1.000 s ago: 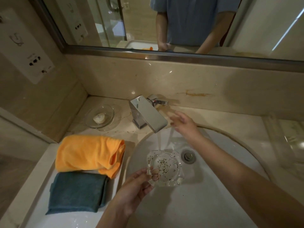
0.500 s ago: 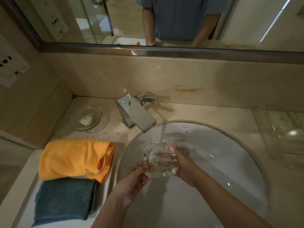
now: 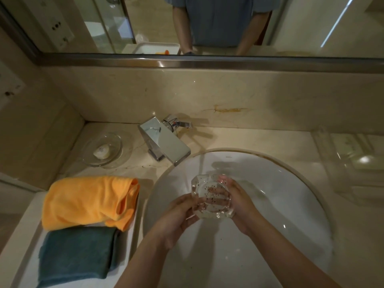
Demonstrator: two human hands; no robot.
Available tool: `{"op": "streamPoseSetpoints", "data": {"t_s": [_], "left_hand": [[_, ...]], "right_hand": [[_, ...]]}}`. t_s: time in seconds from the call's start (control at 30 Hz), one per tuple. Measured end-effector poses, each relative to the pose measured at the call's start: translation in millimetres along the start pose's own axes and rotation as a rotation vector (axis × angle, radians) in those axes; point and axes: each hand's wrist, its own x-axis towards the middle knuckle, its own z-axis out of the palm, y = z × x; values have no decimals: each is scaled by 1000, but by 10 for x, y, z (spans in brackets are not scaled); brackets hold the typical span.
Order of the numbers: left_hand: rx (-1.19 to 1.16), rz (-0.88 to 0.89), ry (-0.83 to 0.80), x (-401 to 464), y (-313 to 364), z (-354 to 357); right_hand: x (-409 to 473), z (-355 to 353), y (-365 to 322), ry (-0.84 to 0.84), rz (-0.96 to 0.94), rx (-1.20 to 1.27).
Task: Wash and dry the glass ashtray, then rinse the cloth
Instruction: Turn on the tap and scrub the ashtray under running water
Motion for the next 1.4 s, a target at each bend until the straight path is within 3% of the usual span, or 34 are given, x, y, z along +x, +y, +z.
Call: {"op": "streamPoseSetpoints", "data": {"t_s": [0.37, 0.7, 0.97, 1.17, 1.4], "left_hand": [[346, 27, 232, 305, 338, 77], [460, 46, 275, 455, 333, 107], [337, 101, 307, 454, 262, 105], [314, 267, 223, 383, 117, 115], [115, 282, 102, 313, 108, 104]], "right_hand": [[14, 219, -98, 49, -79, -141], [79, 320, -86, 91, -110, -222], [93, 340, -93, 106, -116, -230], [97, 348, -133, 99, -68, -155], [72, 332, -99, 2, -22, -150]]}}
